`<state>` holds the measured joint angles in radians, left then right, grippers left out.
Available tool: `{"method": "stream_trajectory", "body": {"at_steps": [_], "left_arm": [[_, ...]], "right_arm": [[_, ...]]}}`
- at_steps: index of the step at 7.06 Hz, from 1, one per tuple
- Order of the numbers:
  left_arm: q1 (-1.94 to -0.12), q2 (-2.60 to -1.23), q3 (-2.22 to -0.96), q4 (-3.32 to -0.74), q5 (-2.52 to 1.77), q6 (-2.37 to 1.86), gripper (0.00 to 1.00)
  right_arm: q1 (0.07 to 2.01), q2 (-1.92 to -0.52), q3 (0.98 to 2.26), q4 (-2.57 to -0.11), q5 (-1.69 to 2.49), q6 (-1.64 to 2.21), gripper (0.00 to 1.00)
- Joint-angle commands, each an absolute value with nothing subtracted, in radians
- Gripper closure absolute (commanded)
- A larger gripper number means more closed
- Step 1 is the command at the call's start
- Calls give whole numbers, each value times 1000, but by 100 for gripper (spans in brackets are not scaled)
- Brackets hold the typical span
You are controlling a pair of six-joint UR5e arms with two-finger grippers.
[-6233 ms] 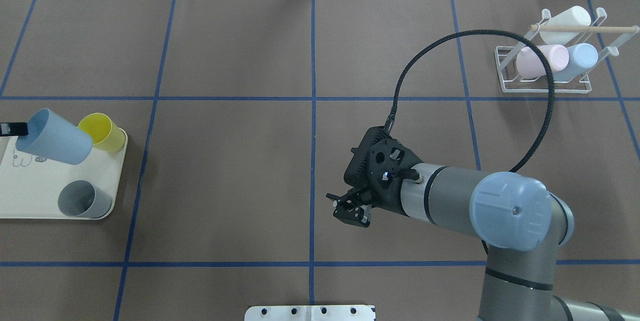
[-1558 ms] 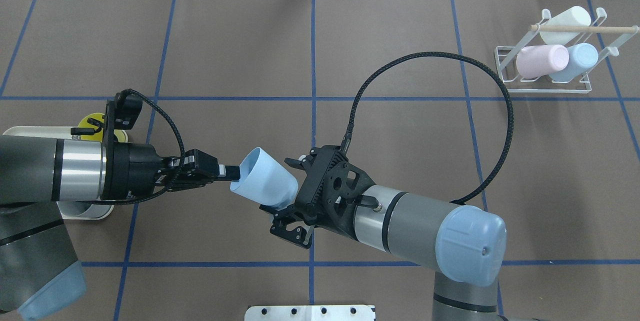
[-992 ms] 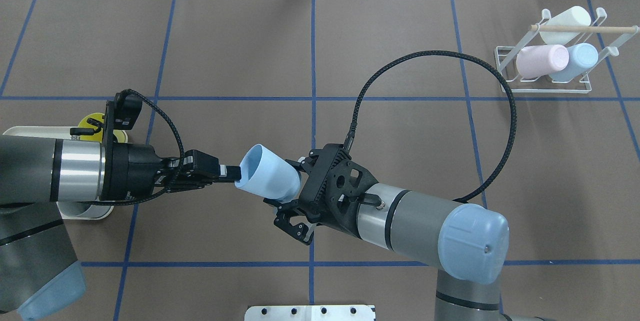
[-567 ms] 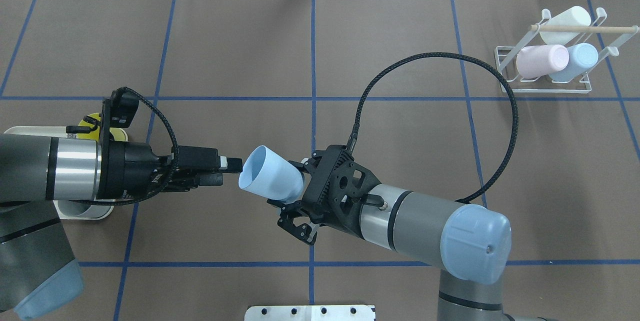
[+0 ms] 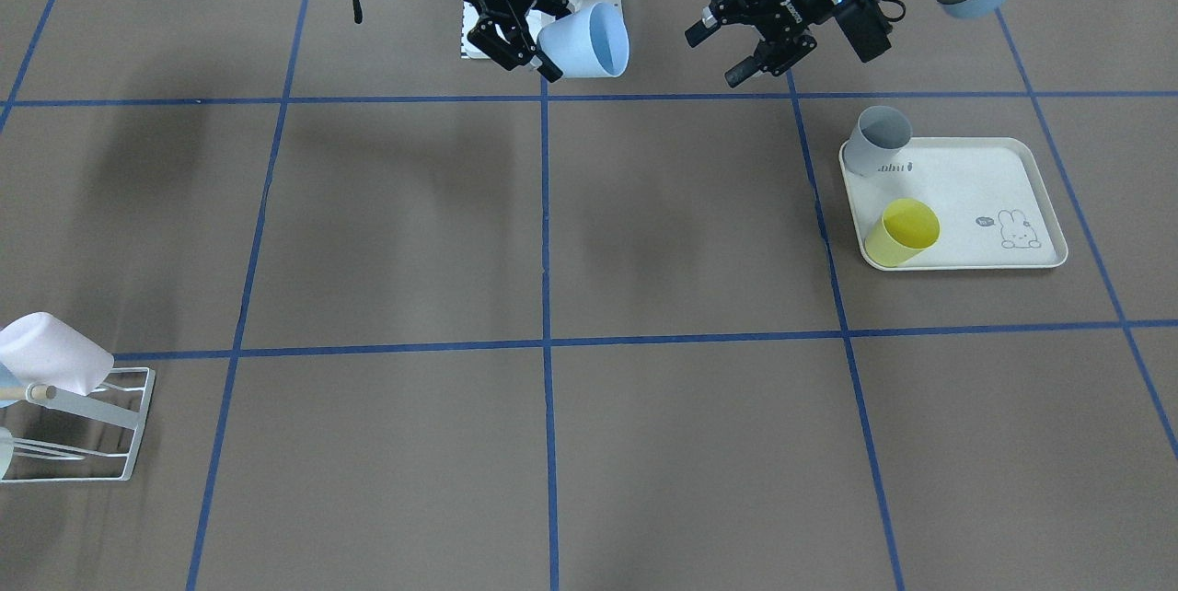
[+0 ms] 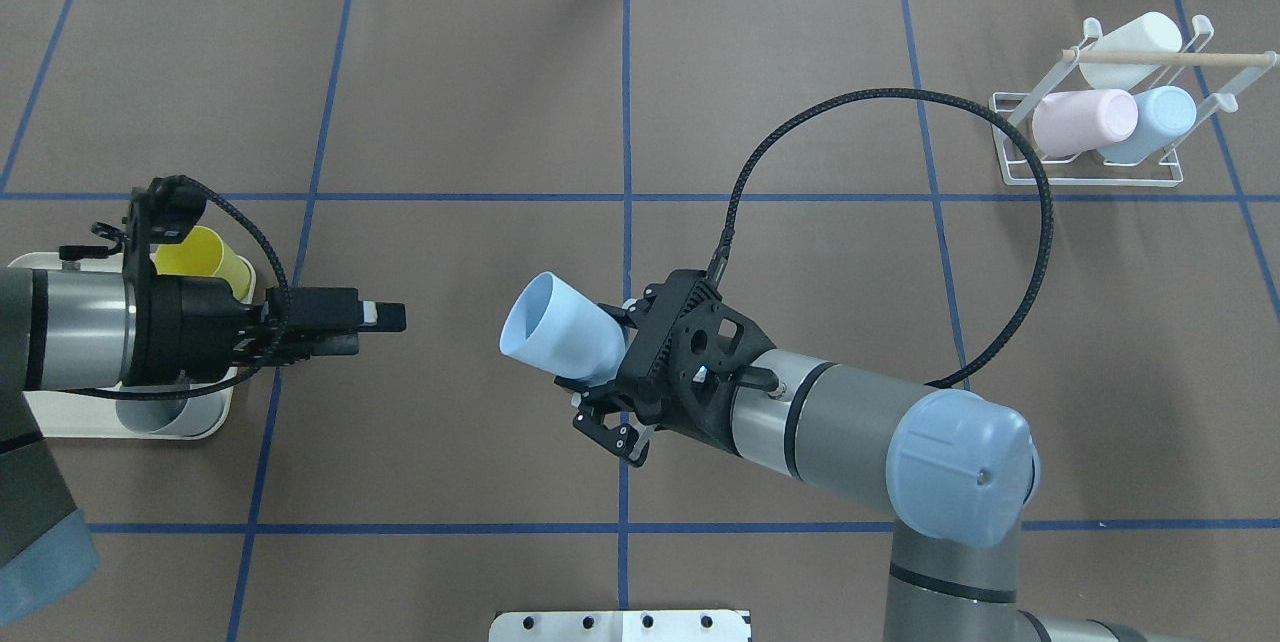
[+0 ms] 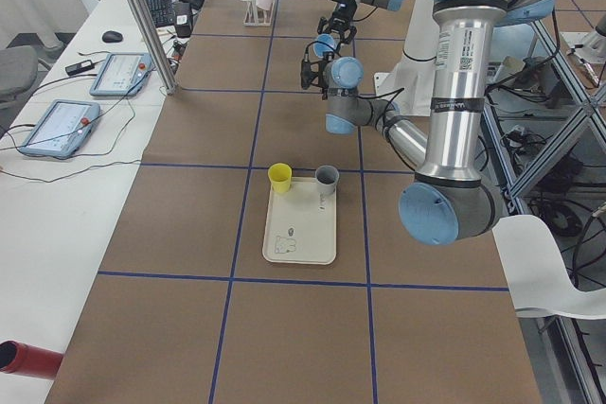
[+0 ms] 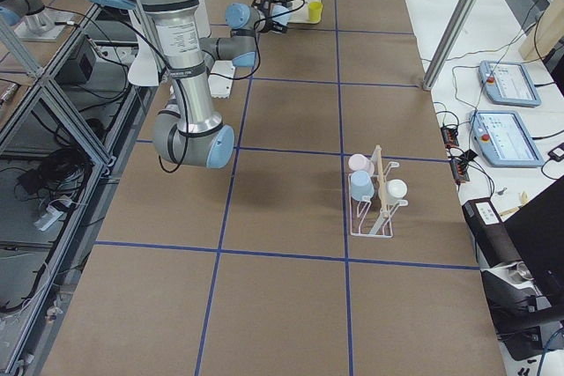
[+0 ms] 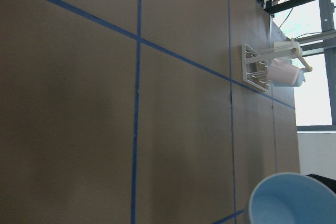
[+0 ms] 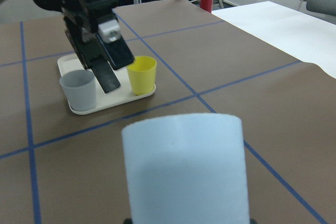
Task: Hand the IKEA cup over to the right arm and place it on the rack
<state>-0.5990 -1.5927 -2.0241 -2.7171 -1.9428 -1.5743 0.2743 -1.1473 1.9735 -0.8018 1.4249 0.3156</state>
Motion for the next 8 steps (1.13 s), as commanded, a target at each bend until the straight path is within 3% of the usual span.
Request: {"method": "stream_trajectory", "body": {"at_steps": [1, 4, 8], "left_arm": [[-635, -1513, -2025, -2718, -1945, -1479, 0], [-637, -1505, -2025, -2720, -1947, -1476, 0], [-637, -1502, -2025, -2720, -1937, -1477, 0]], "right_arm": [[360, -1141, 2014, -1057, 1439, 304, 100], [538, -1157, 2097, -1433, 1493, 84, 100], [769, -1271, 2120, -1566, 1493, -364, 100]]}}
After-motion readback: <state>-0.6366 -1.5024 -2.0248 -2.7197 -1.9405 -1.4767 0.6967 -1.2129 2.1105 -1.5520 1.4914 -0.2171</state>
